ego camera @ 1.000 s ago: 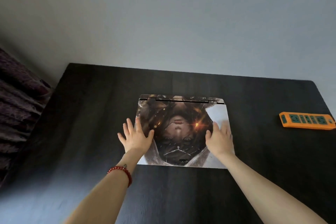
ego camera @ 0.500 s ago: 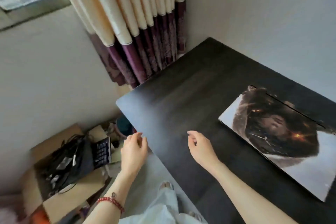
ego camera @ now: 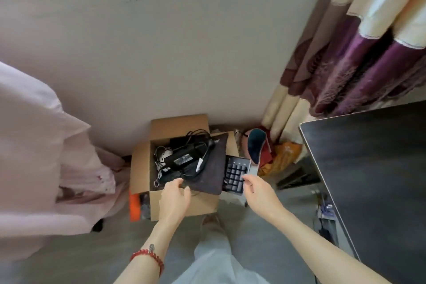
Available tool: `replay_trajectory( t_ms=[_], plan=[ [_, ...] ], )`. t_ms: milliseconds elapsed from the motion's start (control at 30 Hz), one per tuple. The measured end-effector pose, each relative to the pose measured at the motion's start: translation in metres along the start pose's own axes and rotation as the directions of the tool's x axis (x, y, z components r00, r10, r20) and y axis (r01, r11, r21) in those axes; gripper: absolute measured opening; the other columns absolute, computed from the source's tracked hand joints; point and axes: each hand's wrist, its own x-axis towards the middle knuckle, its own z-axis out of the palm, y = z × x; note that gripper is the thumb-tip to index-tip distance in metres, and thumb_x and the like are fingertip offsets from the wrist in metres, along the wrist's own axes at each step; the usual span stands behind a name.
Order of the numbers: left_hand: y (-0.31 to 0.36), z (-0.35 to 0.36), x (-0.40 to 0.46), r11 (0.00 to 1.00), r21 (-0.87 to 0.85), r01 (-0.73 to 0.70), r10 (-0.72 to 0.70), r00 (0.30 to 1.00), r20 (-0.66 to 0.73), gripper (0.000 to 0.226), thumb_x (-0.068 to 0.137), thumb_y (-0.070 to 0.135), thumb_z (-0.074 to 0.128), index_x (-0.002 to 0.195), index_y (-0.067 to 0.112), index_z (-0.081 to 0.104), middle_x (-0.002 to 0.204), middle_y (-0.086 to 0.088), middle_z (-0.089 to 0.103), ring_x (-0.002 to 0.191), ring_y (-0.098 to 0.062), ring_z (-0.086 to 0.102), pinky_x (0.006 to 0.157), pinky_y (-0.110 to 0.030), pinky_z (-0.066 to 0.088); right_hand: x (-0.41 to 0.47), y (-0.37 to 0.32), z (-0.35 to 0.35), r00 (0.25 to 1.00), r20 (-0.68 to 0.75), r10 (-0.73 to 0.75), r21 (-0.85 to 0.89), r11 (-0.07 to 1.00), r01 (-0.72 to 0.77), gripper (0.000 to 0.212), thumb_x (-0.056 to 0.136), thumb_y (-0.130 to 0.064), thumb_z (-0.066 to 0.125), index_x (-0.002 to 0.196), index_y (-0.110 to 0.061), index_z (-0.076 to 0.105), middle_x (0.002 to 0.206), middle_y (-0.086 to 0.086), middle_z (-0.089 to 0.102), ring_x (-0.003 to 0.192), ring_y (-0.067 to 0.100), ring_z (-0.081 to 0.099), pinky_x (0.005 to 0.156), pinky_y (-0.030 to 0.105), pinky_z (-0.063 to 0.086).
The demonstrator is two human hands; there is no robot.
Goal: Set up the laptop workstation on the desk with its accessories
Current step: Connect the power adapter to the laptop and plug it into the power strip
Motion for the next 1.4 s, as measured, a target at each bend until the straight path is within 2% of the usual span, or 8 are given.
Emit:
replay_trajectory(
  t_ms=[133,400,500,600,700,867,1067,1400],
  plan=[
    [-0.019,-0.006,0.1,0.984,0.164,-0.069,0.051,0.993,0.111,0.055,0.09,0.032,0.051,0.138,0.012,0.035,0.143,-0.009,0.038,0.13,-0.028,0.034,0.105,-0.041,0.034,0.085,-0.034,0.042,0.998,0.056,0.042,-0.058,0.998,-0.039,0.04,0.097,-0.019,0.035,0.137,-0.016,0.039,0.135,0.005,0.051,0.117,0.017,0.052,0.098,0.03,0.042],
    [0.006,0.078,0.221,0.853,0.429,-0.297,0.173,0.937,0.303,0.11,0.066,0.081,0.045,0.147,0.019,0.004,0.157,-0.005,-0.003,0.143,-0.027,-0.008,0.111,-0.057,-0.002,0.196,-0.025,0.08,0.991,-0.115,0.074,-0.088,0.993,-0.085,0.043,0.096,-0.015,0.039,0.138,-0.015,0.035,0.137,0.005,0.045,0.126,0.018,0.042,0.102,0.03,0.036],
    [0.01,0.112,0.238,0.753,0.561,-0.344,0.202,0.932,0.3,0.107,0.066,0.073,0.056,0.145,0.014,0.015,0.156,-0.014,-0.003,0.142,-0.034,-0.005,0.109,-0.06,-0.006,0.213,-0.009,0.085,0.988,-0.131,0.086,-0.101,0.99,-0.1,0.043,0.096,-0.014,0.038,0.139,-0.015,0.034,0.14,0.004,0.042,0.128,0.017,0.039,0.102,0.026,0.033],
    [0.012,0.126,0.249,0.754,0.571,-0.325,0.18,0.938,0.295,0.08,0.071,0.057,0.065,0.133,0.018,0.032,0.148,-0.019,0.02,0.133,-0.04,0.023,0.111,-0.055,0.011,0.218,0.006,0.086,0.985,-0.144,0.099,-0.093,0.989,-0.114,0.043,0.096,-0.012,0.038,0.138,-0.014,0.035,0.14,0.004,0.042,0.128,0.016,0.04,0.099,0.018,0.028],
    [0.013,0.119,0.262,0.769,0.516,-0.377,0.25,0.92,0.301,0.048,0.078,0.04,0.063,0.115,0.016,0.044,0.115,-0.016,0.051,0.104,-0.035,0.05,0.091,-0.043,0.038,0.213,0.012,0.082,0.984,-0.139,0.108,-0.082,0.989,-0.121,0.042,0.095,-0.011,0.037,0.137,-0.014,0.038,0.139,0.004,0.044,0.128,0.016,0.04,0.097,0.016,0.026],
    [0.003,0.071,0.258,0.844,0.243,-0.478,0.408,0.866,0.289,0.026,0.08,0.023,0.063,0.091,0.013,0.041,0.087,-0.007,0.052,0.08,-0.028,0.053,0.06,-0.033,0.037,0.201,-0.003,0.065,0.986,-0.145,0.088,-0.029,0.995,-0.093,0.043,0.095,-0.01,0.036,0.137,-0.017,0.037,0.139,0.002,0.044,0.127,0.015,0.041,0.101,0.021,0.03],
    [0.004,-0.015,0.208,0.86,0.131,-0.494,0.449,0.853,0.267,0.027,0.083,0.018,0.064,0.084,0.018,0.037,0.07,0.01,0.04,0.067,-0.015,0.043,0.058,-0.026,0.031,0.182,-0.052,0.039,0.989,-0.146,-0.017,0.064,0.998,0.026,0.042,0.096,-0.013,0.037,0.137,-0.022,0.036,0.131,-0.005,0.048,0.116,0.008,0.047,0.098,0.021,0.037],
    [0.094,-0.154,0.151,0.862,-0.271,-0.429,0.464,0.882,0.079,0.025,0.086,0.003,0.056,0.074,0.02,0.041,0.062,0.002,0.048,0.051,-0.006,0.036,0.053,-0.014,0.033,0.124,-0.126,-0.05,0.961,-0.216,-0.173,0.207,0.954,0.219,0.04,0.096,-0.011,0.039,0.135,-0.023,0.039,0.12,-0.009,0.052,0.107,0.001,0.051,0.079,0.0,0.039]
  ],
)
